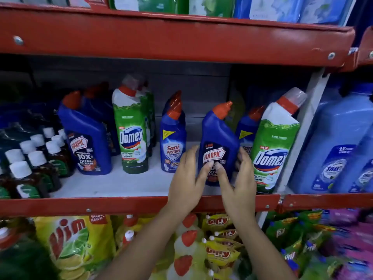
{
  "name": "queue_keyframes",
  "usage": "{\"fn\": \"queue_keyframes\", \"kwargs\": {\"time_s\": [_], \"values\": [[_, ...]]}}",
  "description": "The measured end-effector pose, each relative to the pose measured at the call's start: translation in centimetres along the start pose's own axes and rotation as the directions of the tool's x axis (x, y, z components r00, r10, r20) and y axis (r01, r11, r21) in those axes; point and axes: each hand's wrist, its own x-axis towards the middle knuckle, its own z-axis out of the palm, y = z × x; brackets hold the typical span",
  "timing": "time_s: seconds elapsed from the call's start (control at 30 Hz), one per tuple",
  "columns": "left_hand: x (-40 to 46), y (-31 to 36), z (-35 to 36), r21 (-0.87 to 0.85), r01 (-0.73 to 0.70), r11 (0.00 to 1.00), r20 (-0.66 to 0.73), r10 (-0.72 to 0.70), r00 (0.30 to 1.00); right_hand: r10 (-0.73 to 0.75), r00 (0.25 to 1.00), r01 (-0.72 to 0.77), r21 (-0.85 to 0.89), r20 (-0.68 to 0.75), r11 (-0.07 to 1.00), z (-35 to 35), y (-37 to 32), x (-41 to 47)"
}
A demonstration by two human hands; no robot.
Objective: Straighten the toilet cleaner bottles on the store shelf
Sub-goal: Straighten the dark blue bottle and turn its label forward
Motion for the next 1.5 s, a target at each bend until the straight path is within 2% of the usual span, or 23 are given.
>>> {"fn": "queue_keyframes", "kwargs": {"time_s": [0.17,0.33,0.57,0.7,0.93,1.13,1.5], "values": [[1.4,0.0,0.4,-0.275,0.135,0.952,-0.049,-0.154,0.987,0.026,1.0,-0.027,-0.051,-0.016,0.998,0.1,0.8,0.0],[1.9,0.1,0.3,-0.321,0.147,0.936,-0.043,-0.17,0.985,-0.004,0.996,-0.008,-0.141,-0.086,0.99,0.4,0.4,0.0],[0.9,0.3,-1.9,-0.393,0.099,0.914,-0.065,-0.135,0.989,0.038,0.975,-0.035,0.02,-0.218,0.999,1.7,-1.9,-1.3],[0.1,-0.4,-5.6,-0.435,0.074,0.898,-0.097,-0.129,0.987,0.038,0.975,-0.005,0.149,-0.219,0.989,3.4,-5.3,-2.3],[-2.3,-2.3,-14.6,-0.348,0.025,0.937,-0.203,-0.101,0.974,0.015,0.986,0.019,0.204,-0.165,0.979,9.5,-9.8,-4.7],[-4.0,-4.7,-21.0,-0.225,0.053,0.973,-0.286,-0.118,0.951,0.005,0.995,0.024,0.29,-0.099,0.957,15.8,-13.0,-6.9],[-5.4,-8.7,-24.4,-0.182,0.134,0.974,-0.378,-0.195,0.905,0.002,0.999,-0.013,0.264,0.042,0.964,20.6,-14.9,-8.3]]}}
